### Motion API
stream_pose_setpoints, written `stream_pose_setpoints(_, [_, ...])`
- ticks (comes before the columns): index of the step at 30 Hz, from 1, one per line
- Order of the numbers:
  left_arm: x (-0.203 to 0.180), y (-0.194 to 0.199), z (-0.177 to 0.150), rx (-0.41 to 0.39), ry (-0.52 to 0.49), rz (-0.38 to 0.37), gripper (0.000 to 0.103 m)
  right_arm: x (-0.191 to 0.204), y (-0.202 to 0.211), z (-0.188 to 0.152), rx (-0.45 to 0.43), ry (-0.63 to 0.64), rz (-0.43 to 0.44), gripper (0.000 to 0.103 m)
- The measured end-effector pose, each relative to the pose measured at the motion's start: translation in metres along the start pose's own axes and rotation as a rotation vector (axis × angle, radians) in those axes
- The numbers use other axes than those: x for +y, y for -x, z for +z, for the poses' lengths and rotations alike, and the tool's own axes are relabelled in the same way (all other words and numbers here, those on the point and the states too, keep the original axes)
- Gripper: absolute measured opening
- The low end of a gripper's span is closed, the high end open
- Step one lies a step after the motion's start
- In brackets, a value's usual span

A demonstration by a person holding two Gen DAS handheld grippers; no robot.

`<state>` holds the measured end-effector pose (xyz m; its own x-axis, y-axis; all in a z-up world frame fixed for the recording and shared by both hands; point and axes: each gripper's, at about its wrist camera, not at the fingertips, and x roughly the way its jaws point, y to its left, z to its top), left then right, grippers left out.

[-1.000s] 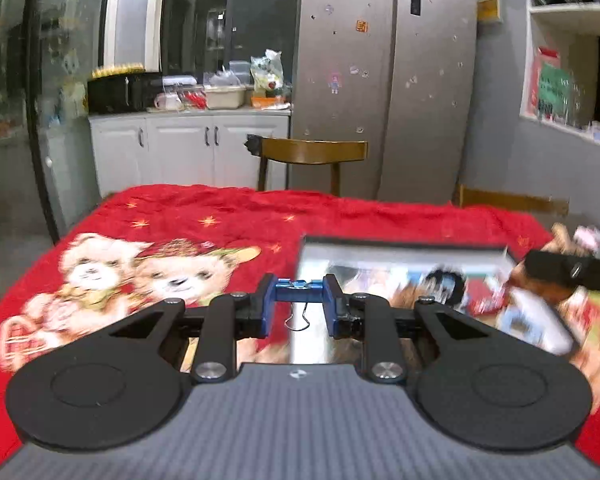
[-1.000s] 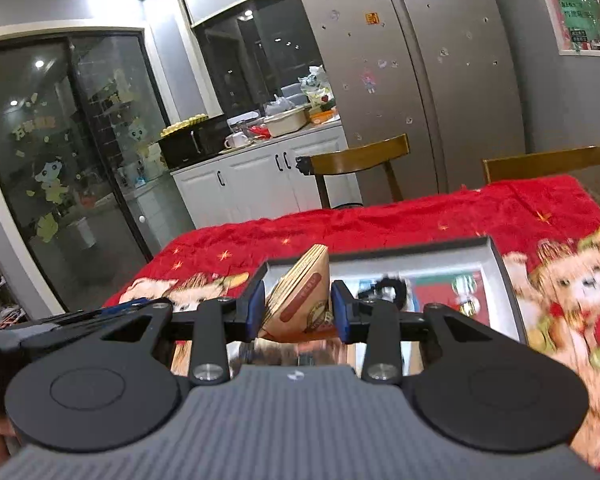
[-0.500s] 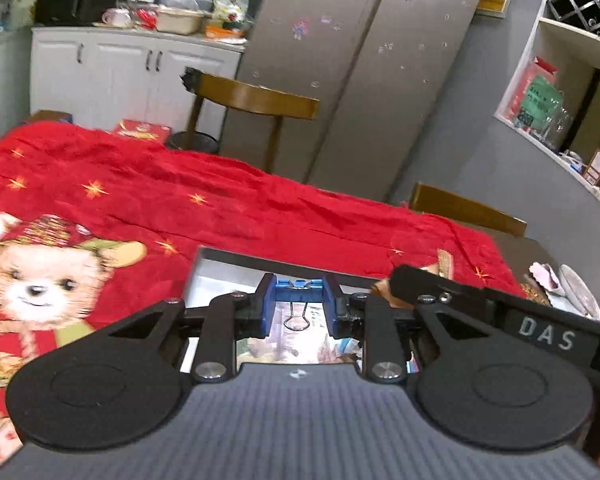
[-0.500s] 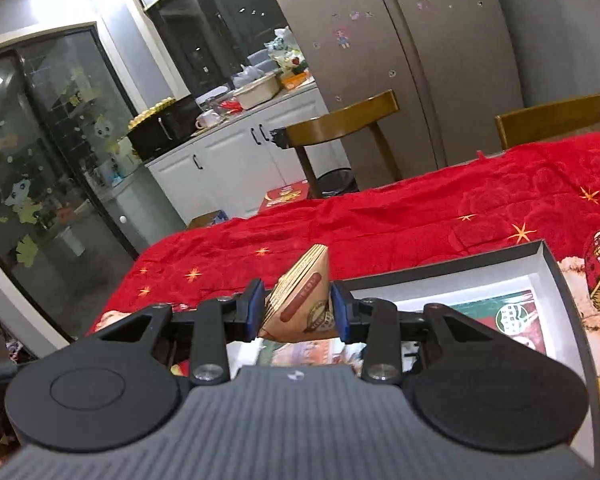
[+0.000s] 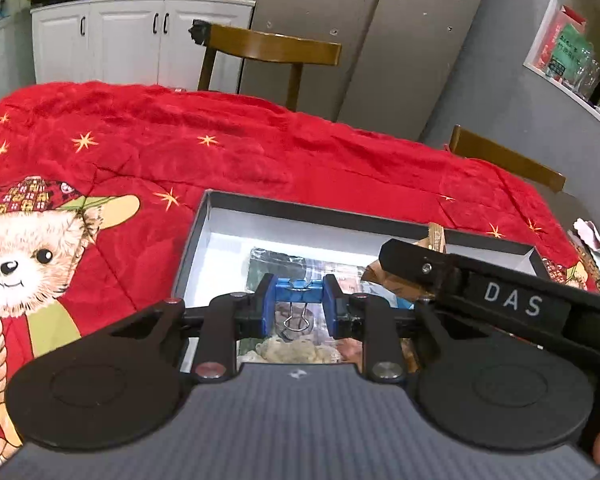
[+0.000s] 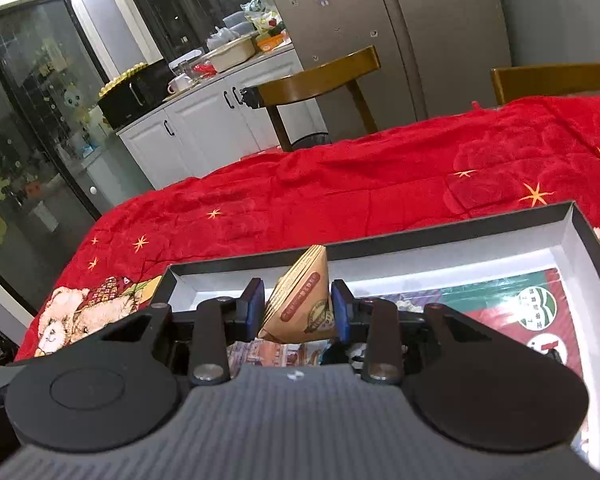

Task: Organize objects
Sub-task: 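Lift and carry the binder clip and paper packet over the box, then lower both held items into the box and open both tools, then lift both open tools up away from the box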

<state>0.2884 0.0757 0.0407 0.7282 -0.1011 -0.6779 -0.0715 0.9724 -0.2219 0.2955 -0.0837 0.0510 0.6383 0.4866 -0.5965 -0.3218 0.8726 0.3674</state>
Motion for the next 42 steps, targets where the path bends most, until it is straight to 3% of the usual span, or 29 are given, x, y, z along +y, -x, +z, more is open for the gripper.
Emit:
stream_pose_setpoints(10, [-0.001,-0.003,0.002,0.012,-0.019,-0.011,0.031,-0.006,0.0,0.001,0.014,-0.05,0.038,0.047])
stream_pose_setpoints(12, [0.0,-0.001,0.004,0.009,-0.018,-0.005,0.043,-0.007,0.004,0.003,0.001,-0.051,0.058,0.05])
stream_pose_setpoints(15, [0.003,0.014,0.012,-0.013,-0.001,-0.039,0.054,-0.007,0.023,0.011,-0.033,-0.065,0.089,0.065])
stream_pose_setpoints(16, [0.004,0.021,0.015,-0.028,0.005,-0.061,0.055,-0.006,0.033,0.014,-0.056,-0.067,0.094,0.065])
stream_pose_setpoints(18, [0.005,0.042,0.02,-0.071,0.027,-0.106,0.069,-0.001,0.062,0.021,-0.117,-0.06,0.104,0.068])
stream_pose_setpoints(21, [0.001,0.079,0.027,-0.122,0.041,-0.166,0.073,0.008,0.108,0.026,-0.205,-0.05,0.096,0.076])
stream_pose_setpoints(27, [-0.023,0.165,0.021,-0.302,-0.04,-0.172,0.079,0.011,0.195,0.012,-0.369,-0.003,0.066,0.088])
stream_pose_setpoints(32, [-0.05,0.213,-0.006,-0.377,-0.149,-0.185,0.085,0.005,0.237,-0.019,-0.43,0.075,0.057,0.088])
stream_pose_setpoints(37, [-0.075,0.22,-0.043,-0.398,-0.168,-0.066,0.086,-0.007,0.234,-0.083,-0.387,0.179,0.036,0.088])
stream_pose_setpoints(42, [-0.079,0.206,-0.078,-0.298,-0.167,-0.019,0.086,-0.031,0.207,-0.108,-0.257,0.154,0.095,0.082])
